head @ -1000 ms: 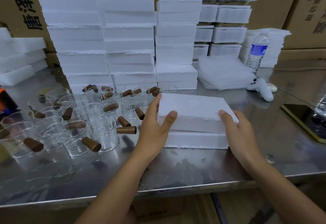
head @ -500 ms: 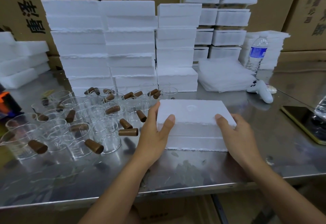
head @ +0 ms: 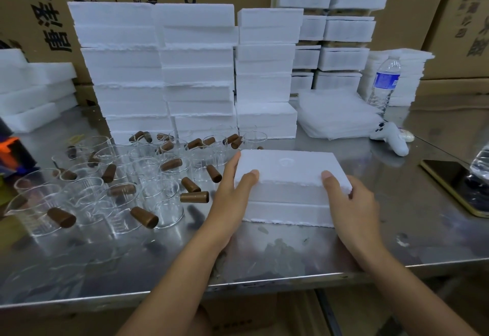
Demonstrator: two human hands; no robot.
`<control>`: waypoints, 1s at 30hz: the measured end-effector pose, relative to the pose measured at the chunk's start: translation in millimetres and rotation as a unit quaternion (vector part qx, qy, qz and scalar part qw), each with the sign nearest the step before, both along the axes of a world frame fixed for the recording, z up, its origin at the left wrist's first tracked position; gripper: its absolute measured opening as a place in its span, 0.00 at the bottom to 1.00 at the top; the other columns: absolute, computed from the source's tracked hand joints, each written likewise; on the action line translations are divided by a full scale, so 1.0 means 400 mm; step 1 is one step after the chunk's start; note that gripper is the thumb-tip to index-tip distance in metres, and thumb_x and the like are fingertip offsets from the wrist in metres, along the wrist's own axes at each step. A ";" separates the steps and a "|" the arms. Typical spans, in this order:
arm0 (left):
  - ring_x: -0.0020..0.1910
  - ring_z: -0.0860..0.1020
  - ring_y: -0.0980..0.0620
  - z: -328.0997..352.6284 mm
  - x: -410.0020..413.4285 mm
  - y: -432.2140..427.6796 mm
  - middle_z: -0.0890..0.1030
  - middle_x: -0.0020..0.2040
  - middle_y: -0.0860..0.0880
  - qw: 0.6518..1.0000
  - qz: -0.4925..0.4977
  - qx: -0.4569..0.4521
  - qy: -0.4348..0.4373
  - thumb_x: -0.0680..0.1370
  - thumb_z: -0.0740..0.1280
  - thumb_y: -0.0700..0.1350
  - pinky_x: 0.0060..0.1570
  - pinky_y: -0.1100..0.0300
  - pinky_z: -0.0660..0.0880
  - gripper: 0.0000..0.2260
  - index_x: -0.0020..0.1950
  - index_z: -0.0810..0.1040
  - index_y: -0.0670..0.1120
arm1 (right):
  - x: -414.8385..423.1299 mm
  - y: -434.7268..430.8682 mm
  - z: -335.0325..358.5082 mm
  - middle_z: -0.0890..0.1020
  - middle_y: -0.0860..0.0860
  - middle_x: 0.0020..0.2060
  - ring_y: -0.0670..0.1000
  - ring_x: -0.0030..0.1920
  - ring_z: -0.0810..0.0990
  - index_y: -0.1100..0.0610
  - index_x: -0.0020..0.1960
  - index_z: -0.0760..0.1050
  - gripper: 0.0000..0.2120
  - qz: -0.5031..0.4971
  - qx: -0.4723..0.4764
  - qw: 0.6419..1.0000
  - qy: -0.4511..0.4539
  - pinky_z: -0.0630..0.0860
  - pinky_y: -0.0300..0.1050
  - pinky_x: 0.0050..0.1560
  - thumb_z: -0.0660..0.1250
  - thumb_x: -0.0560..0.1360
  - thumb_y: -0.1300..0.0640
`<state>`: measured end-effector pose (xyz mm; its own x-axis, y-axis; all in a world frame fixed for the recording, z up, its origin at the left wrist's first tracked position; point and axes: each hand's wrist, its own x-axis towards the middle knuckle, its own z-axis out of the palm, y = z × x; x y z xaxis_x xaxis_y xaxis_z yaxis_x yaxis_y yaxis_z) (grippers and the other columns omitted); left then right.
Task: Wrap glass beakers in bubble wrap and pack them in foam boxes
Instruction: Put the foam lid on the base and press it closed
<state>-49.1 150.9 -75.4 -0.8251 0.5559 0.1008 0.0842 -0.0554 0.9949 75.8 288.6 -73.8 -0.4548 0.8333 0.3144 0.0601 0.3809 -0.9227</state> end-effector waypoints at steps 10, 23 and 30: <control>0.68 0.62 0.53 0.037 0.077 0.026 0.59 0.74 0.57 0.997 0.051 -0.018 -0.062 0.79 0.60 0.52 0.59 0.57 0.59 0.30 0.75 0.46 0.65 | 0.042 -0.085 0.013 0.58 0.49 0.71 0.47 0.65 0.66 0.53 0.74 0.55 0.34 -0.096 -0.170 0.971 0.141 0.67 0.46 0.61 0.68 0.74 0.48; 0.51 0.75 0.56 0.085 0.062 0.072 0.77 0.53 0.56 0.988 -0.015 -0.130 -0.083 0.76 0.63 0.60 0.54 0.57 0.70 0.22 0.65 0.71 0.50 | -0.038 -0.005 0.057 0.78 0.56 0.58 0.54 0.52 0.80 0.61 0.64 0.67 0.25 -0.004 -0.238 0.966 0.105 0.76 0.47 0.48 0.71 0.71 0.58; 0.52 0.78 0.48 0.085 0.102 0.141 0.79 0.54 0.49 0.983 -0.011 -0.130 -0.133 0.74 0.66 0.58 0.49 0.56 0.74 0.21 0.60 0.72 0.45 | 0.010 0.083 0.109 0.77 0.52 0.57 0.49 0.50 0.77 0.60 0.64 0.71 0.22 0.045 -0.072 0.994 -0.066 0.72 0.39 0.48 0.70 0.73 0.55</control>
<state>-8.4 207.2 -41.3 -0.7910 0.5518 -0.2643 -0.1786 0.2049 0.9624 79.7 321.7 -30.3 -0.5597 0.8188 0.1277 0.1562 0.2556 -0.9541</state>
